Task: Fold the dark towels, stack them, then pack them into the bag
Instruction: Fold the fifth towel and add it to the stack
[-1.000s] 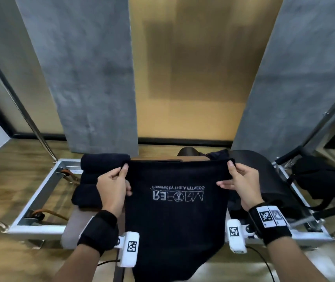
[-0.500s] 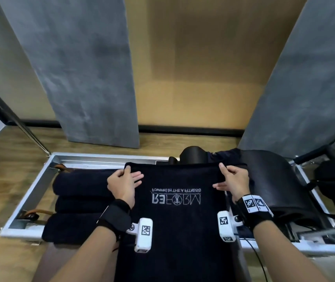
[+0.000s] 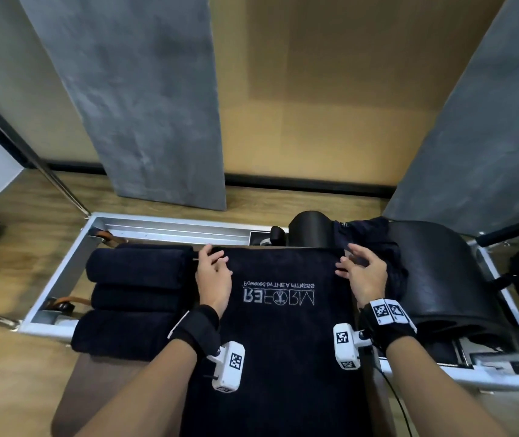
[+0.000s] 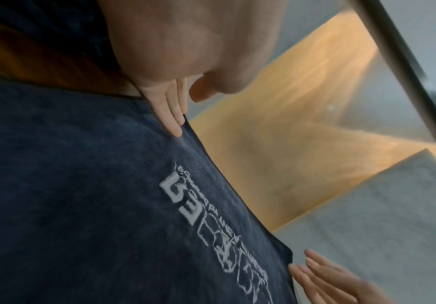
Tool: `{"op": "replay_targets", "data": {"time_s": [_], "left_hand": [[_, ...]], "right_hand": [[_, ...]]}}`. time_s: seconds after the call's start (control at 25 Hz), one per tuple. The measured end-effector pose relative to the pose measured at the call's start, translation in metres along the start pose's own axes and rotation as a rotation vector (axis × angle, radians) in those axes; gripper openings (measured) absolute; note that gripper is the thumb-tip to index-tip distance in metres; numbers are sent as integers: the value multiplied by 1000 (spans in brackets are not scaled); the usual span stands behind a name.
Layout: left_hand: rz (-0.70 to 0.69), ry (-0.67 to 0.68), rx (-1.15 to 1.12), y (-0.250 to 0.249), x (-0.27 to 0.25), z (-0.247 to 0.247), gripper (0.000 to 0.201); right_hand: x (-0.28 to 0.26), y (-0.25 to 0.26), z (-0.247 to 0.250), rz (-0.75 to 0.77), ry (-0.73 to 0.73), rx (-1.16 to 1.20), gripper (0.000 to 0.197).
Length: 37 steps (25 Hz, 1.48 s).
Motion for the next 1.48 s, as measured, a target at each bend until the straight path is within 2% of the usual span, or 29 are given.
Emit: {"op": "replay_targets", "data": {"time_s": [0.16, 0.24, 0.48, 0.64, 0.8, 1.04, 1.24, 1.36, 1.48], "left_hand": [[-99, 54, 161, 6, -38, 29, 23], [-106, 103, 234, 15, -61, 48, 17], [-134, 197, 515, 45, -125, 105, 13], [-207, 172, 651, 63, -158, 138, 12], [-204, 179, 769, 84, -177, 156, 18], [-274, 183, 892, 75, -181, 150, 17], [-440, 127, 701, 11, -160, 119, 13], [-447, 107, 610, -30, -130, 81, 12], [-392, 210, 467, -49, -104, 39, 11]], "right_hand": [[-51, 1, 10, 41, 67, -48, 21], [-84, -5, 17, 28, 124, -96, 17], [-172, -33, 44, -27, 263, -303, 7], [-210, -52, 85, 36, 192, -580, 15], [-234, -75, 119, -22, 178, -749, 22], [-237, -70, 113, 11, 182, -756, 21], [-207, -9, 76, 100, 194, -534, 17], [-172, 38, 33, 177, 232, -417, 13], [-140, 69, -12, 179, 255, -367, 16]]}}
Point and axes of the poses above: each hand's wrist, its own x-axis towards the middle knuckle, its own z-axis out of the back of the hand, y = z × x, the point moved 5 cm from there along x, towards the middle knuckle, and after that the axes turned 1 degree about z, right-handed, at the moved point
